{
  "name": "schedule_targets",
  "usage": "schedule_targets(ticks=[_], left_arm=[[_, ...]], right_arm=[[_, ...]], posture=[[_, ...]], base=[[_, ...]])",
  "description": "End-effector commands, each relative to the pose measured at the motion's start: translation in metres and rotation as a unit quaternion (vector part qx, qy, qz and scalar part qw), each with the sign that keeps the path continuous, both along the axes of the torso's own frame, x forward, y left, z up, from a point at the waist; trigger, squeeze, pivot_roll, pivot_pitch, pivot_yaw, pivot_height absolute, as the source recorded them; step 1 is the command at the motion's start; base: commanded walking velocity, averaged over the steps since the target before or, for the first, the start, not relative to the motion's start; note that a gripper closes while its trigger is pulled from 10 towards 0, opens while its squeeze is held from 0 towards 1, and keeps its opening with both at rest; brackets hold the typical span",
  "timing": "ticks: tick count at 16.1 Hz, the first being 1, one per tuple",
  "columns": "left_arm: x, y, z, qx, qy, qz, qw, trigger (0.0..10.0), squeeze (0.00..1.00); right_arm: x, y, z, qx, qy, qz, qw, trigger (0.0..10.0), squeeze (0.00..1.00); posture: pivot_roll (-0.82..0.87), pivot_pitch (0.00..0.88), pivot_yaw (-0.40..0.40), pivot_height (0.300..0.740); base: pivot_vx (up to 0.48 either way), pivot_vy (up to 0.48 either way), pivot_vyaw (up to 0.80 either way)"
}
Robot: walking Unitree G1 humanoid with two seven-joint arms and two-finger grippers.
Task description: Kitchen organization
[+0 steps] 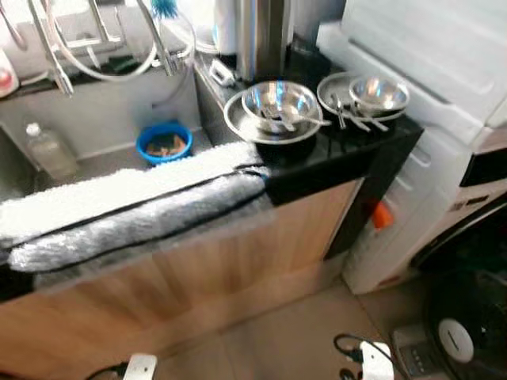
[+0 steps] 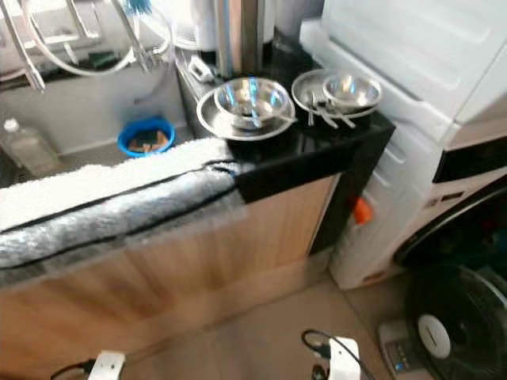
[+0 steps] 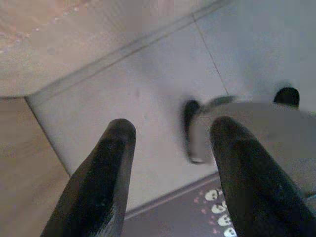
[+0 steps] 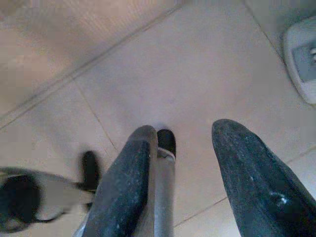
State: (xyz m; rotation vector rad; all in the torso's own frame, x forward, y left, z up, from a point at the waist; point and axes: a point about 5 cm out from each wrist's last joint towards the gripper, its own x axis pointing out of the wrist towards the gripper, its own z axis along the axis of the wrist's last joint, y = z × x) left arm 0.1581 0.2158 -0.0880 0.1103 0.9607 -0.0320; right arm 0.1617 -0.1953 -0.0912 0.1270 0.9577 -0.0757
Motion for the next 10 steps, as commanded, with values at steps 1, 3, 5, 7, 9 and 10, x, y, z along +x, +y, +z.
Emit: schedule_targets(ticks=[1, 3, 5, 7, 9, 10], left_arm=[[-0.0106, 0.0073, -0.0029, 0.008, 0.017, 0.004, 1.000, 10.0, 0.00], [-0.0102, 0.0075, -0.0027, 0.008, 0.015, 0.004, 1.000, 10.0, 0.00], [-0.0101, 0.0075, -0.0027, 0.010, 0.016, 0.001, 1.000, 10.0, 0.00], [-0.0102, 0.0079, -0.0028, 0.013, 0.018, 0.000, 1.000, 10.0, 0.00], [-0.0103, 0.0078, -0.0028, 0.013, 0.018, 0.001, 1.000, 10.0, 0.00], [-0.0104, 0.0078, -0.0028, 0.013, 0.018, 0.000, 1.000, 10.0, 0.00]], right_arm=[[-0.0026, 0.0060, -0.0019, 0.004, 0.004, 0.007, 1.000, 10.0, 0.00], [-0.0009, 0.0049, -0.0006, -0.006, -0.006, 0.012, 1.000, 10.0, 0.00], [-0.0010, 0.0050, -0.0006, -0.004, -0.005, 0.014, 1.000, 10.0, 0.00], [-0.0010, 0.0049, -0.0007, -0.005, -0.005, 0.016, 1.000, 10.0, 0.00], [-0.0010, 0.0049, -0.0006, -0.006, -0.005, 0.017, 1.000, 10.0, 0.00], [-0.0009, 0.0052, -0.0006, -0.006, -0.005, 0.019, 1.000, 10.0, 0.00]], posture=[[0.08, 0.082, 0.004, 0.740], [0.08, 0.082, 0.003, 0.740], [0.08, 0.082, 0.004, 0.740], [0.08, 0.081, 0.004, 0.740], [0.08, 0.080, 0.003, 0.740], [0.08, 0.080, 0.003, 0.740]], base=[[0.000, 0.000, 0.00], [0.000, 0.000, 0.40], [0.000, 0.000, 0.80], [0.000, 0.000, 0.80], [0.000, 0.000, 0.80], [0.000, 0.000, 0.80]])
